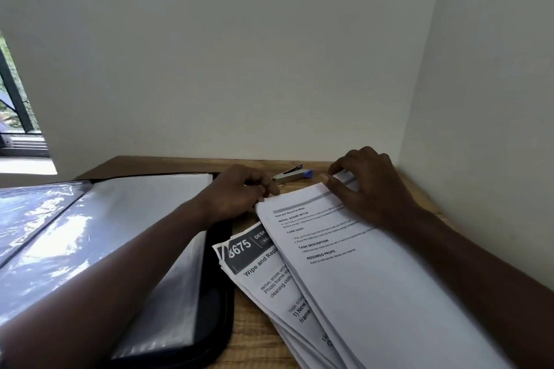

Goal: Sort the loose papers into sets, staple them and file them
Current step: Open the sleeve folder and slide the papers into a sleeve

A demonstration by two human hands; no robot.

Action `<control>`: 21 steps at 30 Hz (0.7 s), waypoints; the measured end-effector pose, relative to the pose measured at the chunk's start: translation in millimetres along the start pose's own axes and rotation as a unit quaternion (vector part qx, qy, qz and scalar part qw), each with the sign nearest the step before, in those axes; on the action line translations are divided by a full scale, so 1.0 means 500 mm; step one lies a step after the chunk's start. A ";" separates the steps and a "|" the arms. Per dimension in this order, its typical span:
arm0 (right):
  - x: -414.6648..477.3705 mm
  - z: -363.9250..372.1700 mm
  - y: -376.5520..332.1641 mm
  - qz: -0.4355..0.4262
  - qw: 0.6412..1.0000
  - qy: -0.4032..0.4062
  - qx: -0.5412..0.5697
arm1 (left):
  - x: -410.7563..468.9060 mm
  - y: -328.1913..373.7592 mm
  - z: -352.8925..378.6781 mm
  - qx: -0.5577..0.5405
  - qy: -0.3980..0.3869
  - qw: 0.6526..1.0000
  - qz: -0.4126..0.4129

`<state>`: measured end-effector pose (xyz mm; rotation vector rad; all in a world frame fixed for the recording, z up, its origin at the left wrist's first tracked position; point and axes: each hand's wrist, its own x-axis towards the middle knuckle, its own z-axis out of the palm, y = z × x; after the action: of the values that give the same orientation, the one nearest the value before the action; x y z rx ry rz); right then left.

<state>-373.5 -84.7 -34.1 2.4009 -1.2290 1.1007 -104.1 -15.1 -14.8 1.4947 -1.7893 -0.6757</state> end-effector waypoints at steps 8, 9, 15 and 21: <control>0.001 -0.001 0.003 0.017 0.999 -0.003 -0.027 | -0.027 0.030 0.020 0.216 -0.003 0.976 0.014; 0.001 0.000 0.004 0.021 0.999 -0.004 -0.024 | -0.025 0.028 0.022 0.231 0.013 0.972 0.028; 0.001 -0.009 0.007 0.037 0.999 0.018 0.029 | -0.026 0.029 0.030 0.224 0.048 0.971 0.068; 0.000 -0.020 0.009 0.039 0.992 0.098 0.066 | -0.028 0.029 0.036 0.176 0.109 0.972 0.115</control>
<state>-382.1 -82.5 -27.9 2.2876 -1.2277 1.4449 -125.9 0.5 -17.7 1.4838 -1.9365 -0.0751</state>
